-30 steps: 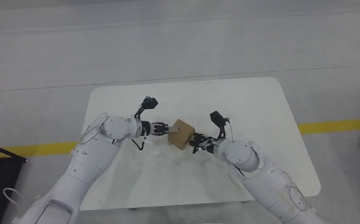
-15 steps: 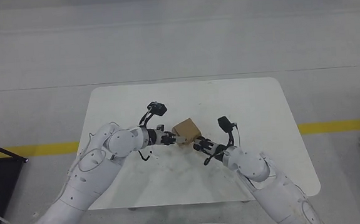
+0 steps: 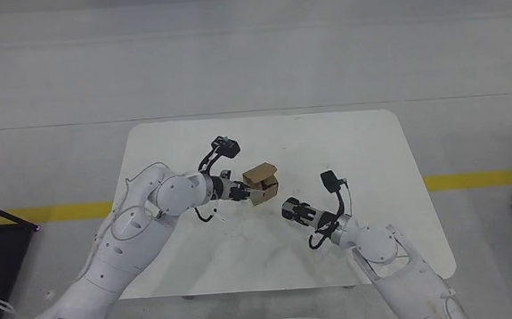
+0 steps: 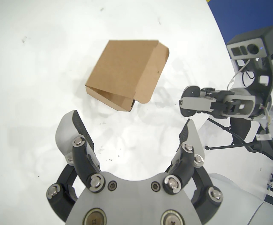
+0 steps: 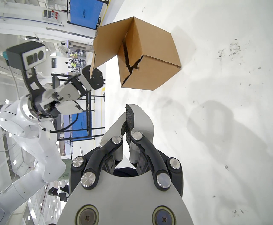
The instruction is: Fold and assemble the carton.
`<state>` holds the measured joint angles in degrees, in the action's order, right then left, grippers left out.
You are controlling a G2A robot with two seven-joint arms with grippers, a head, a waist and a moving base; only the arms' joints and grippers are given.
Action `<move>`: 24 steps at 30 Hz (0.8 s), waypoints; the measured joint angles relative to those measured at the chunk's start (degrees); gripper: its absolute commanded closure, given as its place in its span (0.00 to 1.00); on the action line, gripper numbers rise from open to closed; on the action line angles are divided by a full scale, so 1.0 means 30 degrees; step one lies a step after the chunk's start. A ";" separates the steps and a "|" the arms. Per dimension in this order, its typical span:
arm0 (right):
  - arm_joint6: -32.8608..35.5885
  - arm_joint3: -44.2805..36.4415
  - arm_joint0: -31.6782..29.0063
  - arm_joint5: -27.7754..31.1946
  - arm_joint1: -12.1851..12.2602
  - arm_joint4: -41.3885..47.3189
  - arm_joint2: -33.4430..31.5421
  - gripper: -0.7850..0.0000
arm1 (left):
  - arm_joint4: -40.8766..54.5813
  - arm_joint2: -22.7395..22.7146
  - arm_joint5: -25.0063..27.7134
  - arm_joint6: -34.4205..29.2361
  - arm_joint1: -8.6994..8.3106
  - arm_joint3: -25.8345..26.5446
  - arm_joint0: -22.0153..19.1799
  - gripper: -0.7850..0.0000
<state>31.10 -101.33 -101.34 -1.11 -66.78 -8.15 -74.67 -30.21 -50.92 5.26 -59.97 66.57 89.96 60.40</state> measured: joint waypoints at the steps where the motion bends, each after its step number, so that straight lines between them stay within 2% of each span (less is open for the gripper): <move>1: -0.0028 0.0013 0.0056 -0.0094 -0.0002 -0.0003 0.0053 1.00 | 0.0336 -0.0293 0.0403 -0.0330 -0.0041 -0.0010 -0.0304 0.00; 5: 0.0044 0.0079 0.0198 -0.0237 0.0014 0.0002 0.0146 1.00 | 0.0339 -0.1015 0.0312 -0.1646 -0.0167 -0.0147 -0.1362 0.00; 6: 0.0049 0.0096 0.0235 -0.0266 0.0017 0.0022 0.0163 1.00 | 0.0327 -0.0871 0.0353 -0.2232 -0.0147 -0.0261 -0.1672 0.05; 8: -0.0102 0.0128 0.0295 -0.0444 0.0014 0.0089 0.0193 1.00 | 0.1366 -0.0124 0.1581 -0.4544 0.0046 -0.1079 -0.2702 0.22; 10: -0.0252 0.0122 0.0358 -0.0667 0.0004 0.0123 0.0263 1.00 | 0.3262 0.0378 0.2668 -0.6437 0.0351 -0.3131 -0.4363 0.27; 12: -0.0354 0.0118 0.0393 -0.0802 0.0001 0.0123 0.0321 1.00 | 0.4275 0.1034 0.2627 -0.6636 0.0716 -0.4972 -0.5681 0.26; 16: -0.0429 0.0120 0.0411 -0.0859 0.0013 0.0121 0.0399 1.00 | 0.6161 0.2783 0.4094 -0.7159 0.1574 -0.7825 -0.7543 0.23; 24: -0.0464 0.0207 0.0686 -0.1333 0.0019 0.0133 0.0624 1.00 | 0.6367 0.5089 0.4297 -0.6679 0.2832 -1.0683 -0.9307 0.21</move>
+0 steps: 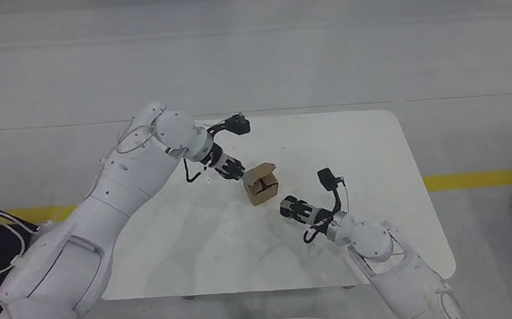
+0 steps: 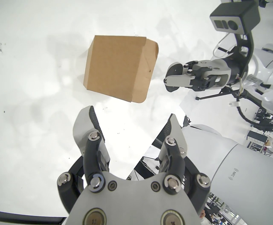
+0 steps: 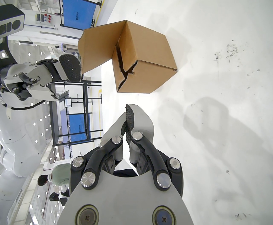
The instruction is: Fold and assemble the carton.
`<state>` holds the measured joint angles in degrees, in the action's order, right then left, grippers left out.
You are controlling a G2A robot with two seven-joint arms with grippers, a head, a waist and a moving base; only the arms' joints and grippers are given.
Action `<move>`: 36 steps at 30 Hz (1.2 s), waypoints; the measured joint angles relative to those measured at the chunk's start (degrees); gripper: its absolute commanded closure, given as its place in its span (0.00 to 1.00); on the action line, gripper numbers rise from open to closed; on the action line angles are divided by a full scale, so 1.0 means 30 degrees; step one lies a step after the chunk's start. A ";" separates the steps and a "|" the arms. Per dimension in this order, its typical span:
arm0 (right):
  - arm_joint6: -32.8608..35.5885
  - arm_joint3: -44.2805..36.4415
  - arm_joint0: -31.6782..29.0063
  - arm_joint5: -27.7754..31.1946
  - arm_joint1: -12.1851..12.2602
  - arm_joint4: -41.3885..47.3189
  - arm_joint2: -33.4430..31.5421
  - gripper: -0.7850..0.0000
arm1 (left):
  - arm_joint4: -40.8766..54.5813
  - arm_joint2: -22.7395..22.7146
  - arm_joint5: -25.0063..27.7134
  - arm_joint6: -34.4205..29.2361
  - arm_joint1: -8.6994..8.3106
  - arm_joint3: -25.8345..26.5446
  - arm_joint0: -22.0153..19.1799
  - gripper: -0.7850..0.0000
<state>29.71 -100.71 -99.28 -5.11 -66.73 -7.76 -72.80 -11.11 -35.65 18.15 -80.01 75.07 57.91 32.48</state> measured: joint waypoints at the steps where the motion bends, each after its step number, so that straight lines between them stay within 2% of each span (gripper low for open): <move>1: -0.0021 0.0005 0.0031 -0.0054 0.0000 -0.0023 0.0043 1.00 | -0.0137 0.0369 -0.0024 0.0249 0.0221 -0.0377 -0.0207 0.21; 4: -0.0118 -0.0004 0.0074 -0.0176 0.0000 -0.0123 0.0154 1.00 | -0.0284 0.1250 0.0055 0.0794 0.0807 -0.1325 -0.0625 0.21; 10: -0.0232 -0.0031 0.0105 -0.0296 0.0017 -0.0182 0.0263 1.00 | -0.0057 0.2420 0.0316 0.1270 0.1860 -0.3098 -0.1378 0.27; 16: -0.0196 -0.0029 0.0127 -0.0383 0.0048 -0.0184 0.0294 1.00 | 0.0461 0.3033 0.0660 0.1030 0.2631 -0.4503 -0.1819 0.44; 19: -0.0244 -0.0048 0.0119 -0.0400 0.0061 -0.0165 0.0295 1.00 | 0.0625 0.3222 0.0864 0.1078 0.2952 -0.5203 -0.1996 0.51; 28: -0.0355 -0.0100 0.0124 -0.0568 0.0092 -0.0220 0.0390 1.00 | 0.0758 0.3619 0.1187 0.1246 0.3719 -0.6755 -0.2357 0.61; 36: -0.0480 -0.0139 0.0137 -0.0661 0.0113 -0.0254 0.0486 1.00 | 0.0376 0.3699 0.1176 0.2217 0.4060 -0.7104 -0.2373 0.70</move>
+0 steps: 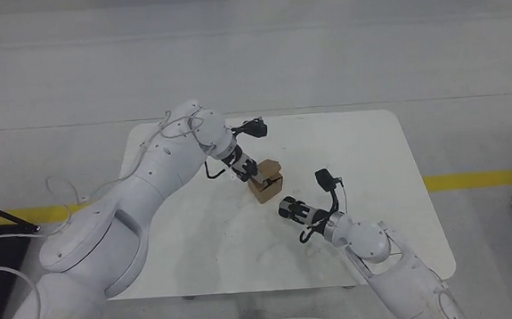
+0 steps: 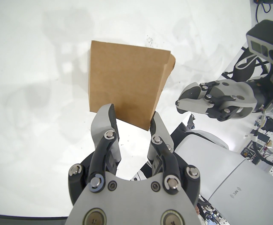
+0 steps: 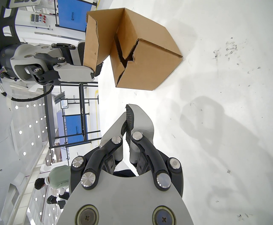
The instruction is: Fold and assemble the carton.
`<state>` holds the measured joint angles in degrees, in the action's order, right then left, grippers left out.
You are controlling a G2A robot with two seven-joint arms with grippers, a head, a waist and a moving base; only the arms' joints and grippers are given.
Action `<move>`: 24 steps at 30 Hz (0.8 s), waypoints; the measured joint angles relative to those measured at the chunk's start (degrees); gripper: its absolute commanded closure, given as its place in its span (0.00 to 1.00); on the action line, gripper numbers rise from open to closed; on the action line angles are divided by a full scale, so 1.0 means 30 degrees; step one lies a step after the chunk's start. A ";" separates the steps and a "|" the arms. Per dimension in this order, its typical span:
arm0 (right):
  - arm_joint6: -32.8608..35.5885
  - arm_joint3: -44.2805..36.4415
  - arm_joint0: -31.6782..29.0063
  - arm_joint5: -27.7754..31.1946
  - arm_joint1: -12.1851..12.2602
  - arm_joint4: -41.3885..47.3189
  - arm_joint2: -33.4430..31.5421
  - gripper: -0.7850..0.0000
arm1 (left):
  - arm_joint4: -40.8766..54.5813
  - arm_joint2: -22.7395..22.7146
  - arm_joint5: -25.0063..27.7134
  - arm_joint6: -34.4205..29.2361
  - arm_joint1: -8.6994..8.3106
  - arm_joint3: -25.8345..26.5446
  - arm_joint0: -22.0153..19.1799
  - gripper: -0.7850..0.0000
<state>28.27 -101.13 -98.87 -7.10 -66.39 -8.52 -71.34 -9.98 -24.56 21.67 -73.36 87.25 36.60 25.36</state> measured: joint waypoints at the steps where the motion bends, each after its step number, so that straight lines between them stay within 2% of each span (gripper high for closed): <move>1: -0.0012 -0.0001 0.0004 -0.0004 0.0004 0.0006 0.0007 1.00 | -0.0128 -0.0040 -0.0046 0.0319 -0.0008 0.0076 0.0046 0.73; 6: -0.0097 -0.0006 0.0034 -0.0069 0.0013 -0.0033 0.0078 1.00 | -0.0805 -0.0430 -0.0059 0.1996 -0.0319 0.0691 0.0455 0.85; 11: -0.0191 0.0004 0.0109 -0.0210 0.0015 -0.0125 0.0202 1.00 | -0.1975 -0.1055 -0.0449 0.3842 -0.1035 0.2266 0.1437 1.00; 17: -0.0262 -0.0033 0.0190 -0.0367 0.0017 -0.0290 0.0379 1.00 | -0.3382 -0.2373 -0.1542 0.4969 -0.2256 0.5514 0.3012 1.00; 24: -0.0305 -0.0033 0.0233 -0.0394 0.0033 -0.0404 0.0484 1.00 | -0.4919 -0.4781 -0.3026 0.4566 -0.3962 1.0410 0.5640 1.00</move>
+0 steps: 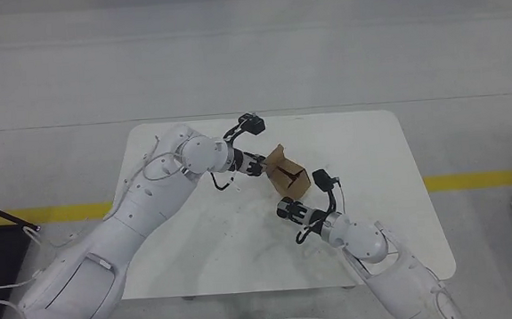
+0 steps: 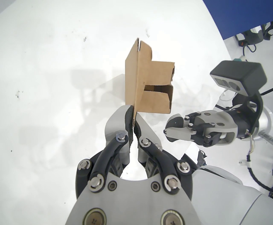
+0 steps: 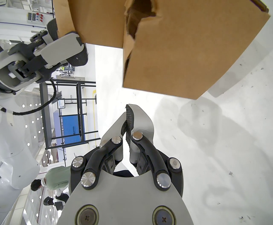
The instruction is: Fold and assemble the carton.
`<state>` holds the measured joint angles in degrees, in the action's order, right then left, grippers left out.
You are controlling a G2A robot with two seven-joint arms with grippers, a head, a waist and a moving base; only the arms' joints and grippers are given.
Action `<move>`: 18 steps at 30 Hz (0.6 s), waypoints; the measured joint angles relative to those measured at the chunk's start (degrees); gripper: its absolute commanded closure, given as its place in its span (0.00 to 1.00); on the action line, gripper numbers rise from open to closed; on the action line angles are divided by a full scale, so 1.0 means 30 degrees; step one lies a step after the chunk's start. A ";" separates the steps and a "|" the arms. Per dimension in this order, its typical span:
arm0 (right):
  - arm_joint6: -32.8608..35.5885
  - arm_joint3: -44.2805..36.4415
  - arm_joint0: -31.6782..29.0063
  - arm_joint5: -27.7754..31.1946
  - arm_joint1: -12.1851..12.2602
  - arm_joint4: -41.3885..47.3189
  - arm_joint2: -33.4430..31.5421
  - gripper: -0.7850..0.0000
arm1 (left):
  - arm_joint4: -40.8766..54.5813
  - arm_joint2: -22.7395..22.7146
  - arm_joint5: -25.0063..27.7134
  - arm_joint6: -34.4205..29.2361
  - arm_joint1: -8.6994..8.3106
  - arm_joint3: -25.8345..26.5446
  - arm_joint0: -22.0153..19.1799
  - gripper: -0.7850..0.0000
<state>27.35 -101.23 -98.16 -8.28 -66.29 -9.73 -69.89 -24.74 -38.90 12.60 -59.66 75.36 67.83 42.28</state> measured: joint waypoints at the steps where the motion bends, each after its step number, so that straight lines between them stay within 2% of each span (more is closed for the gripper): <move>1: 0.0021 -0.0001 0.0007 -0.0010 0.0004 -0.0003 0.0008 1.00 | -0.0015 -0.0425 -0.0163 -0.0291 -0.0244 0.0732 0.0473 1.00; 9: -0.0015 -0.0105 -0.0203 0.0623 0.0062 -0.0064 -0.0038 1.00 | 0.1377 -0.3572 -0.1664 -0.2308 -0.1511 0.3868 0.2962 1.00; 18: 0.0060 -0.0122 -0.0359 0.1539 0.0132 -0.0115 -0.0092 1.00 | -0.1256 -0.6817 -0.6402 -0.2490 -0.2807 0.8775 0.7099 1.00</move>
<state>27.53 -101.59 -99.24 -3.66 -65.89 -10.07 -70.17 -28.51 -59.35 -6.61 -67.13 66.94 94.15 63.58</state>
